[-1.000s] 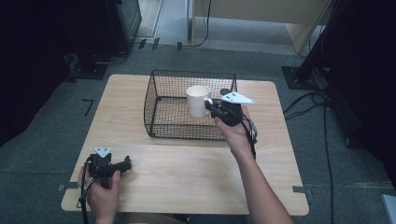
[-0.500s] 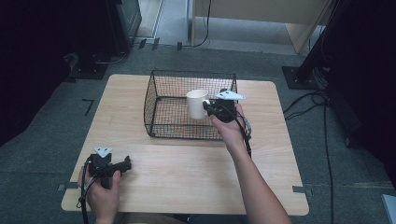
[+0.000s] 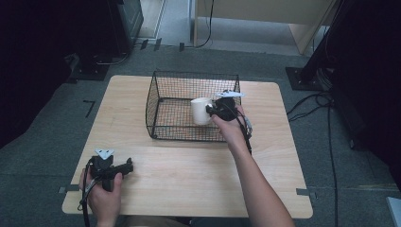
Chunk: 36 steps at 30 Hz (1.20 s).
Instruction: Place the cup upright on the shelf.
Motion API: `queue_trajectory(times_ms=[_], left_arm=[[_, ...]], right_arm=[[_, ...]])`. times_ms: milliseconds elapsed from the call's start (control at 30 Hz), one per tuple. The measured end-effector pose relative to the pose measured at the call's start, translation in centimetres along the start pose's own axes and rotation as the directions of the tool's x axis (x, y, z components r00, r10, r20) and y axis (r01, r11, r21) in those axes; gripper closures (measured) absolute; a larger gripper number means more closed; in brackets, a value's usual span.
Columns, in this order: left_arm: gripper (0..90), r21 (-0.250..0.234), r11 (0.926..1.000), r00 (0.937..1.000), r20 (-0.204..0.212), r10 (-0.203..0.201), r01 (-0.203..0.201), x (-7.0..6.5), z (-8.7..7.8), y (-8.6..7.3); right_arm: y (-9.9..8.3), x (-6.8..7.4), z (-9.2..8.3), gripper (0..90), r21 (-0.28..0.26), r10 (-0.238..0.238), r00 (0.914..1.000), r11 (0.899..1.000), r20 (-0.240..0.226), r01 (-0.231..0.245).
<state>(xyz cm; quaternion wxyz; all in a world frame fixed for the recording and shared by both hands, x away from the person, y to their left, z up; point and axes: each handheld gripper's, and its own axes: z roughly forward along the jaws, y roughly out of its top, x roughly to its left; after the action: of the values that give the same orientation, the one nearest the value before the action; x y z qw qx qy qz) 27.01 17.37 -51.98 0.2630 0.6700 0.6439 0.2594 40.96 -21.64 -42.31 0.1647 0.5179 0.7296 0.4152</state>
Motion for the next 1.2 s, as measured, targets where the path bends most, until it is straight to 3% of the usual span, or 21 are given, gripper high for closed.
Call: queue_trajectory(times_ms=[200,367,467,633,967,1200], left_arm=[[0.0,0.0,1.0,1.0,0.0,0.0,0.0,0.0,0.0,0.0],[0.0,0.0,1.0,1.0,0.0,0.0,0.0,0.0,0.0,0.0],[0.0,0.0,1.0,1.0,0.0,0.0,0.0,0.0,0.0,0.0],[0.0,0.0,1.0,1.0,0.0,0.0,0.0,0.0,0.0,0.0],[0.0,0.0,1.0,1.0,0.0,0.0,0.0,0.0,0.0,0.0],[0.0,0.0,1.0,1.0,0.0,0.0,0.0,0.0,0.0,0.0]], right_arm=[[0.0,-0.5,0.2,79.9,0.02,0.007,0.9999,1.0,-0.008,-0.007],[-0.2,-0.5,-0.2,72.8,0.027,0.015,0.9998,1.0,-0.013,-0.014],[-0.3,-0.2,-0.4,70.6,0.041,-0.017,0.9998,0.999,0.012,0.017],[-0.3,-0.1,-0.4,68.7,0.046,-0.011,0.9999,0.999,0.009,0.011],[-0.5,0.3,-0.1,50.4,0.092,-0.013,0.9998,0.996,0.018,0.011],[-0.5,0.5,0.1,40.9,0.094,0.005,0.9998,0.996,0.017,-0.007]])
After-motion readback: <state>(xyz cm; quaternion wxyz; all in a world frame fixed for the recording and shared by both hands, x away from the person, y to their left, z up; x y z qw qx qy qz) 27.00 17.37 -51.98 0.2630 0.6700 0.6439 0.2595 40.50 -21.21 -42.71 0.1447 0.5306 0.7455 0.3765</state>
